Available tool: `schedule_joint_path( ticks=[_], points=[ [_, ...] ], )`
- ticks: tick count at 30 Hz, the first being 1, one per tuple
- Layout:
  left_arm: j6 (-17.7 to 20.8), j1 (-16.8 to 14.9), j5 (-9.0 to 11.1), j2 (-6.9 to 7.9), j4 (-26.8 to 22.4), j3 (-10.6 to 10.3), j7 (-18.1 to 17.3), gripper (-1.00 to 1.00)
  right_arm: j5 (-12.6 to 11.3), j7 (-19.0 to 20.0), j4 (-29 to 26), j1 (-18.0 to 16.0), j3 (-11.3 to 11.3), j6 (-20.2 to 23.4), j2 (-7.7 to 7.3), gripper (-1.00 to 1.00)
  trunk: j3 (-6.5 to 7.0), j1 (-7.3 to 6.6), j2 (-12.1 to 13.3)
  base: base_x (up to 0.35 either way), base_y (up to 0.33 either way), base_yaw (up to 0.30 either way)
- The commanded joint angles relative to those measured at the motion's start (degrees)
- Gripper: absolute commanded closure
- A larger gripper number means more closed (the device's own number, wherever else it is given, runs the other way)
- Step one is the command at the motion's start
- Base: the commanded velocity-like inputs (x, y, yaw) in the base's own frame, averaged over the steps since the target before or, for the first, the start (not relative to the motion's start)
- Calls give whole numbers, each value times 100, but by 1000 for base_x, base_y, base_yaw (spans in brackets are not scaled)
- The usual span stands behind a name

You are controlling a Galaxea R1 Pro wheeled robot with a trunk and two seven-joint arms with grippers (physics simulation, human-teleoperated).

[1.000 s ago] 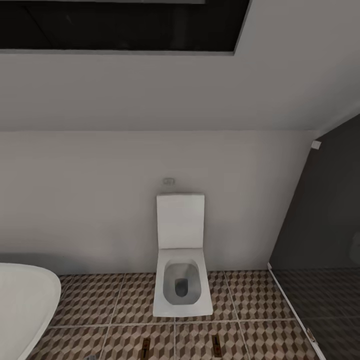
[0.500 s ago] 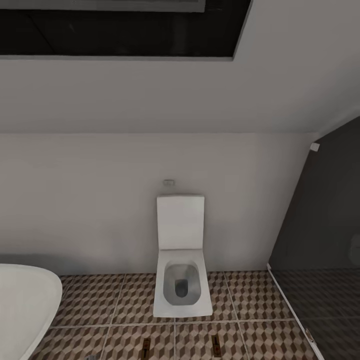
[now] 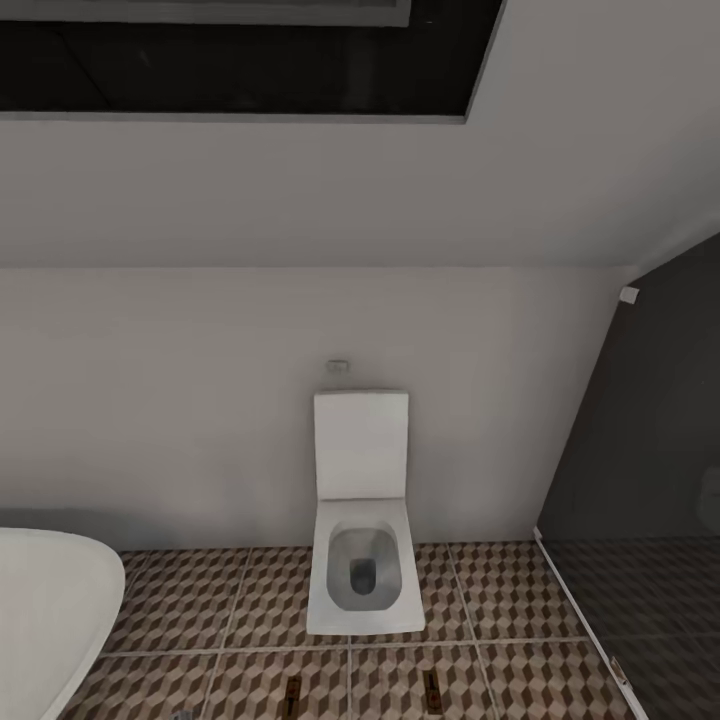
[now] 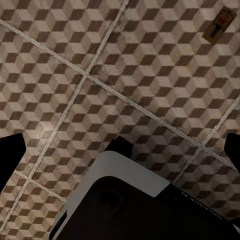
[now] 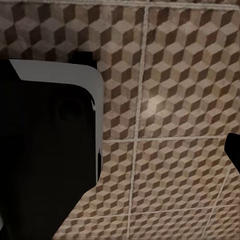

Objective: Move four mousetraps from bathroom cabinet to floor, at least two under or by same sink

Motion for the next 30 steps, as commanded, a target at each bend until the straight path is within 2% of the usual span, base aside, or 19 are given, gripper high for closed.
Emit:
schedule_joint_path(
  ticks=[1,30],
  points=[
    [17,-5,40,-1,3,-48,10,-100,-28,-5,9,9,44,11,1,-100,-8,1,-7,0,0,0],
    [19,-8,41,-4,7,-44,10,-100,-29,-6,6,82,41,9,1,-100,-8,1,-7,0,0,0]
  ],
)
